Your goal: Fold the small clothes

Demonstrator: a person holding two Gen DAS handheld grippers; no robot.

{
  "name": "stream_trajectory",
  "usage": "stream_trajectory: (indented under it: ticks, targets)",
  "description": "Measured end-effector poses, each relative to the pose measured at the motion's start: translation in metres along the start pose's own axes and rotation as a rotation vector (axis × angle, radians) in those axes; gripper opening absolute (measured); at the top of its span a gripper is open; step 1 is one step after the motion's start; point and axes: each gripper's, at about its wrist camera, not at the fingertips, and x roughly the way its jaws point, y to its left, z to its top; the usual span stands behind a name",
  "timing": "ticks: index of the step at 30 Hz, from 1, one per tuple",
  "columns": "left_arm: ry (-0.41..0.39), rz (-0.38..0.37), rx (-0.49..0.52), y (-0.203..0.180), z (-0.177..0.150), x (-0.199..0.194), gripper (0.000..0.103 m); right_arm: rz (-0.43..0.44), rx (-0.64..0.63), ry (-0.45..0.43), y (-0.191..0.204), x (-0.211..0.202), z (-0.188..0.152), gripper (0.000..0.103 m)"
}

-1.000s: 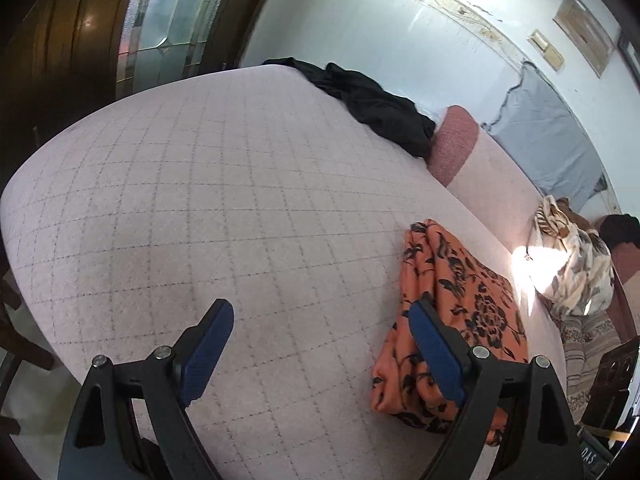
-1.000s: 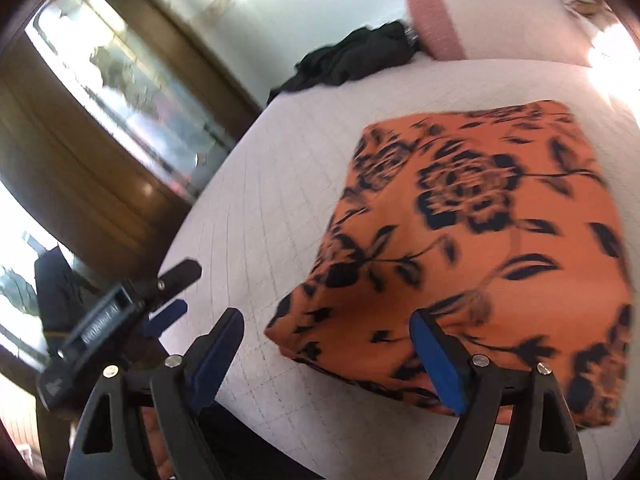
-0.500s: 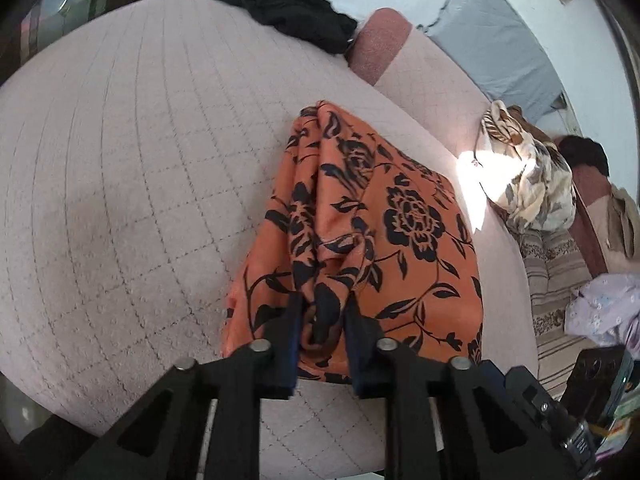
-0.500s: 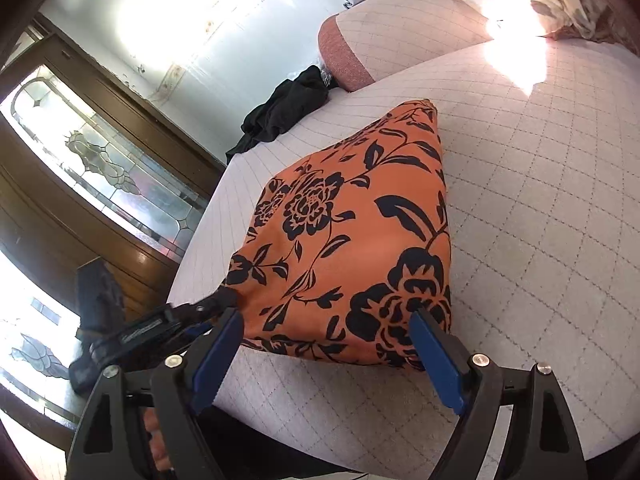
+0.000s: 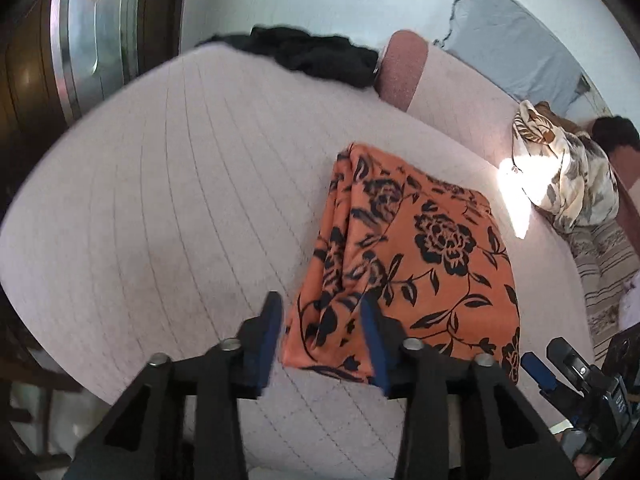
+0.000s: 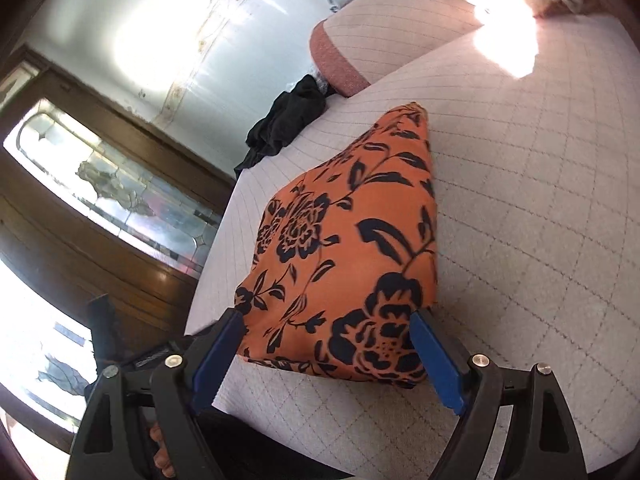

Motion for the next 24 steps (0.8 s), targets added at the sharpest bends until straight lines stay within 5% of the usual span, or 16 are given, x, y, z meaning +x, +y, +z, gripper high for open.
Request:
stream_trajectory:
  ticks: [1,4,6,8,10,17,18,19,20,24]
  targets:
    - [-0.034,0.004,0.038,-0.009,0.003,-0.006,0.071,0.004,0.022,-0.004,-0.006,-0.002,0.001,0.087]
    - [-0.097,0.004,0.186,-0.04,0.017,-0.004,0.072,0.02,0.098,-0.016,-0.023,-0.006,0.007,0.087]
    - [-0.079,0.009,0.243,-0.056,0.023,0.019,0.072,0.037,0.143,-0.012,-0.033,-0.006,0.012,0.087]
    - [-0.015,0.089,0.28,-0.06,0.022,0.058,0.07,0.054,0.193,0.011,-0.045,-0.001,0.019,0.087]
    - [0.096,0.113,0.289,-0.049,0.009,0.095,0.063,0.071,0.256,0.032,-0.058,0.008,0.026,0.087]
    - [0.095,0.023,0.175,-0.02,0.007,0.099,0.071,0.184,0.41,0.159,-0.074,0.059,0.039,0.086]
    - [0.095,0.017,0.163,-0.017,0.007,0.099,0.072,0.164,0.391,0.159,-0.07,0.061,0.04,0.074]
    - [0.099,0.006,0.149,-0.014,0.007,0.099,0.073,0.174,0.394,0.148,-0.068,0.059,0.039,0.034]
    - [0.104,-0.004,0.137,-0.011,0.005,0.1,0.073,0.197,0.407,0.132,-0.065,0.055,0.038,0.034]
    - [0.103,-0.011,0.121,-0.002,0.002,0.096,0.074,0.025,0.18,0.117,-0.029,0.048,0.036,0.033]
